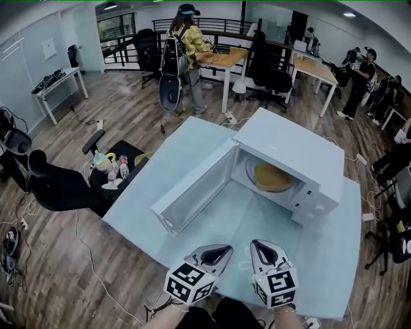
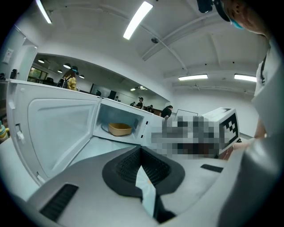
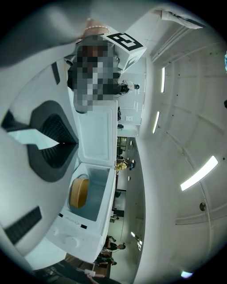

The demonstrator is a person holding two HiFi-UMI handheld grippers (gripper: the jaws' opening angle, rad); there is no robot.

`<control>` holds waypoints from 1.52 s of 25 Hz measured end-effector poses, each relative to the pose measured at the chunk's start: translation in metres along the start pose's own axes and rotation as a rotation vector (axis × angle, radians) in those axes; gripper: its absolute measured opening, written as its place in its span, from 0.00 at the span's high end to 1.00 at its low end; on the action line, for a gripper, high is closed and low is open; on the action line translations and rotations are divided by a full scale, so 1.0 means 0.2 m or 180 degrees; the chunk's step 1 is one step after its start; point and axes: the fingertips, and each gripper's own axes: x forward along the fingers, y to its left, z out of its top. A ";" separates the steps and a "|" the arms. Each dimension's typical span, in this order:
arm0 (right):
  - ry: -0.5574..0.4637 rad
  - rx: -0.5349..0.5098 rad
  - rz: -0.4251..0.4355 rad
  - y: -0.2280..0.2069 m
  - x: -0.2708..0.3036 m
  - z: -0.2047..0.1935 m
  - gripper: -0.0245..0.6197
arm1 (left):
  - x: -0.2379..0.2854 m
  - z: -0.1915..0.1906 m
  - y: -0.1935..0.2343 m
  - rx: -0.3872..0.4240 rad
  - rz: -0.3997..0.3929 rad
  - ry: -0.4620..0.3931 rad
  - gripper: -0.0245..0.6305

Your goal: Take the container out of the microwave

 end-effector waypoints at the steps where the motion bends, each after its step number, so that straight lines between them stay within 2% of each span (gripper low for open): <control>1: -0.0014 -0.0056 -0.0028 -0.03 0.02 0.02 0.95 | 0.02 0.01 0.02 0.0033 0.0003 0.0016 0.97; 8: 0.0025 -0.0149 -0.0134 -0.24 0.14 0.05 0.95 | 0.17 0.05 0.11 -0.0034 0.0069 0.0096 0.97; 16: 0.0090 -0.0168 -0.0106 -0.42 0.32 0.05 0.95 | 0.38 0.10 0.20 0.0058 0.0015 0.0232 0.97; 29: 0.0290 -0.0391 -0.0142 -0.60 0.58 -0.08 0.95 | 0.60 -0.01 0.28 -0.0181 -0.0011 0.0394 0.97; 38: 0.0246 -0.0740 -0.0294 -0.76 0.77 -0.05 0.94 | 0.66 -0.03 0.34 -0.0300 0.0074 0.0417 0.97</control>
